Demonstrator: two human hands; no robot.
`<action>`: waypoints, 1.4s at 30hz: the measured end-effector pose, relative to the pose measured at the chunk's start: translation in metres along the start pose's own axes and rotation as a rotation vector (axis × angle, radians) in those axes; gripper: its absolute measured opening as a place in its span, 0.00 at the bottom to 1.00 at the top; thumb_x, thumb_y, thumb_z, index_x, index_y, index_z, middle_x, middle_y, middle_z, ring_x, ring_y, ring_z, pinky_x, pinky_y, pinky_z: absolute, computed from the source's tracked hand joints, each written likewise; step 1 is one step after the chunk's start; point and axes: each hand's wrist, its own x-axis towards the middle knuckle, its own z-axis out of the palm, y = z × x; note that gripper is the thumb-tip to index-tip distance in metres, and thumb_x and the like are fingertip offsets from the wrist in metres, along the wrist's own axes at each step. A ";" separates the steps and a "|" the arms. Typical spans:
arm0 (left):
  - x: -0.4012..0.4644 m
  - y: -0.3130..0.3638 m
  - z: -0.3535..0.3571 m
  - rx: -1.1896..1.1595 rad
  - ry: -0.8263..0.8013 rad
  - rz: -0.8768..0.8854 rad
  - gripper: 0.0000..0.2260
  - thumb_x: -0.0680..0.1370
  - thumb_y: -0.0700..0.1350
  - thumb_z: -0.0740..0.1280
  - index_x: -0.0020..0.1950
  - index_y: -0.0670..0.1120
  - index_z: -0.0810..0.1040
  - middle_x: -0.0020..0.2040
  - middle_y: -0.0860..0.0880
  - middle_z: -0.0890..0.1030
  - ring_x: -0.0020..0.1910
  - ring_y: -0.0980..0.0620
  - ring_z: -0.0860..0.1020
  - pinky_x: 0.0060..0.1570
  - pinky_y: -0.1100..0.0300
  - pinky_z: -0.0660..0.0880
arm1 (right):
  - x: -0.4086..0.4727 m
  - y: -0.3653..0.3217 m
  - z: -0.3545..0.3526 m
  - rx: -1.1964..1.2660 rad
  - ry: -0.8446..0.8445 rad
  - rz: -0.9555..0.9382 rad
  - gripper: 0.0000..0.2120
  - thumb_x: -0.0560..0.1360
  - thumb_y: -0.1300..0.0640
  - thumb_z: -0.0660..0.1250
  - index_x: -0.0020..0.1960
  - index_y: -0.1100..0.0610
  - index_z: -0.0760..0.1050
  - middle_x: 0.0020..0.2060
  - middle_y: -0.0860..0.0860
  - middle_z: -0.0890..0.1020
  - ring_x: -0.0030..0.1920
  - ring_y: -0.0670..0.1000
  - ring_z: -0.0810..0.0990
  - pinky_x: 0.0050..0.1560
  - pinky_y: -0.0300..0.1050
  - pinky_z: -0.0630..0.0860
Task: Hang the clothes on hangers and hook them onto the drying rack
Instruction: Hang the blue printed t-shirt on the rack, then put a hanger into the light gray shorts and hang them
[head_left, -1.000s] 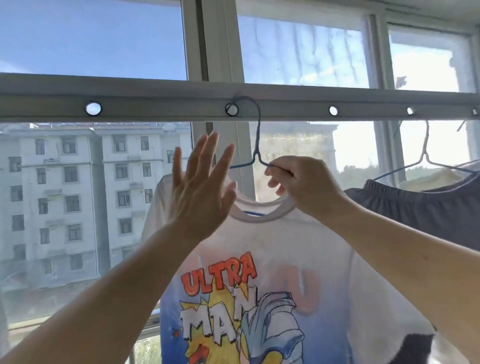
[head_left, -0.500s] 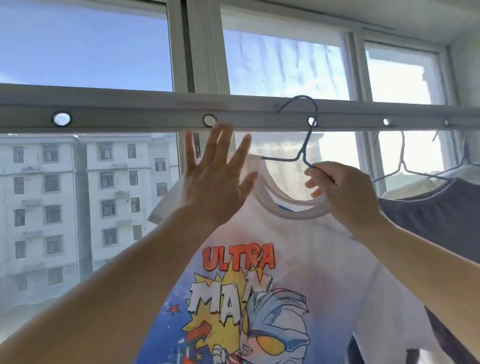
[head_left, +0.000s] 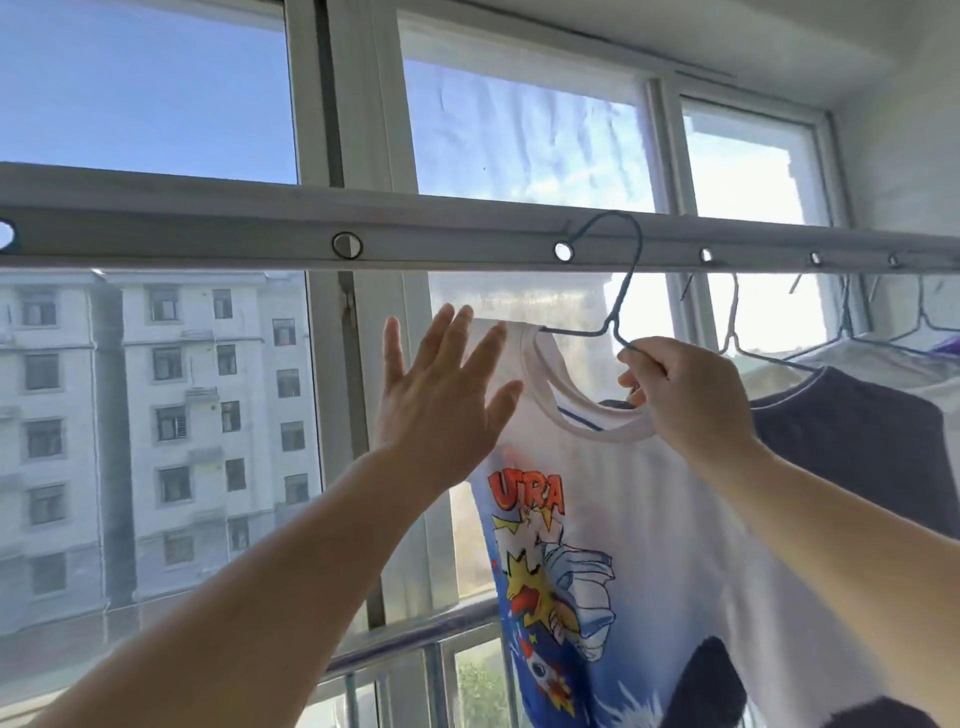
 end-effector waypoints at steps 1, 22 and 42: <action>0.000 0.000 0.000 -0.007 -0.006 -0.004 0.27 0.78 0.61 0.47 0.75 0.54 0.48 0.77 0.48 0.48 0.76 0.51 0.44 0.69 0.42 0.33 | 0.001 0.000 0.001 -0.008 -0.006 0.000 0.11 0.78 0.54 0.59 0.44 0.53 0.79 0.35 0.45 0.82 0.32 0.45 0.81 0.45 0.50 0.77; -0.053 -0.039 -0.019 -0.023 -0.045 -0.059 0.27 0.77 0.61 0.44 0.74 0.54 0.55 0.76 0.49 0.55 0.76 0.52 0.48 0.68 0.47 0.32 | -0.046 -0.075 0.032 -0.285 -0.060 -0.463 0.20 0.72 0.45 0.62 0.60 0.54 0.75 0.60 0.51 0.78 0.63 0.55 0.74 0.66 0.57 0.61; -0.184 -0.157 -0.164 0.568 -0.032 -0.391 0.22 0.70 0.52 0.60 0.62 0.47 0.71 0.64 0.43 0.75 0.66 0.45 0.71 0.69 0.39 0.54 | -0.139 -0.253 0.123 0.339 -0.511 -0.719 0.16 0.76 0.46 0.60 0.64 0.43 0.69 0.66 0.40 0.71 0.67 0.43 0.65 0.66 0.41 0.55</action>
